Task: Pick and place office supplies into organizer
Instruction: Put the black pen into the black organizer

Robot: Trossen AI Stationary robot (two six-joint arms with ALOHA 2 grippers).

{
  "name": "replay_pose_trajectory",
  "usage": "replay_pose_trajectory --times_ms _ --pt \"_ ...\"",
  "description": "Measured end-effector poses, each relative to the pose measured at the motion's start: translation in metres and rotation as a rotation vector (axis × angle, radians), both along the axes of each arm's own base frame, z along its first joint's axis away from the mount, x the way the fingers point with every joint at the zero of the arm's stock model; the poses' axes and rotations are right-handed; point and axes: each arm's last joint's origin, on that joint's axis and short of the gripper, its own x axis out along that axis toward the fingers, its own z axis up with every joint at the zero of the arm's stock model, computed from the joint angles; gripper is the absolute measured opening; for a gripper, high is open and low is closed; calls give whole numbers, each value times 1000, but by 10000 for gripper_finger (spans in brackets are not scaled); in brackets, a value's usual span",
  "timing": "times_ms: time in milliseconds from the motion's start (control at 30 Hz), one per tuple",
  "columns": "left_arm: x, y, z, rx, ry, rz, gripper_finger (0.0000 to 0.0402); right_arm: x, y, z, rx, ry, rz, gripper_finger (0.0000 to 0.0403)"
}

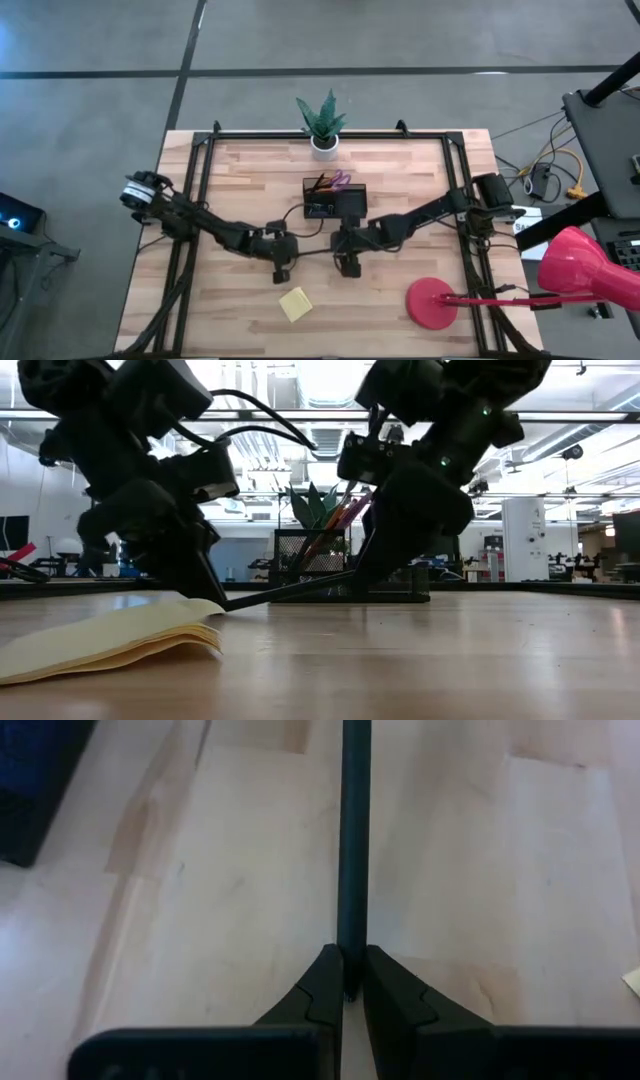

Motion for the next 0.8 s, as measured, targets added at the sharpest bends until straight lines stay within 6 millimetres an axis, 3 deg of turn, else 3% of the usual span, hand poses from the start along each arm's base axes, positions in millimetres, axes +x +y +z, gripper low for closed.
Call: replay_pose_trajectory --times_ms 333,700,800 --pt "3 8 1 23 -4 2 8 -1 -10 -3 3 4 -14 185" --pt "9 22 4 41 -26 48 9 2 -28 -3 7 1 -38 60" --pt "11 24 7 61 -40 72 37 1 -33 -4 1 20 -41 39"
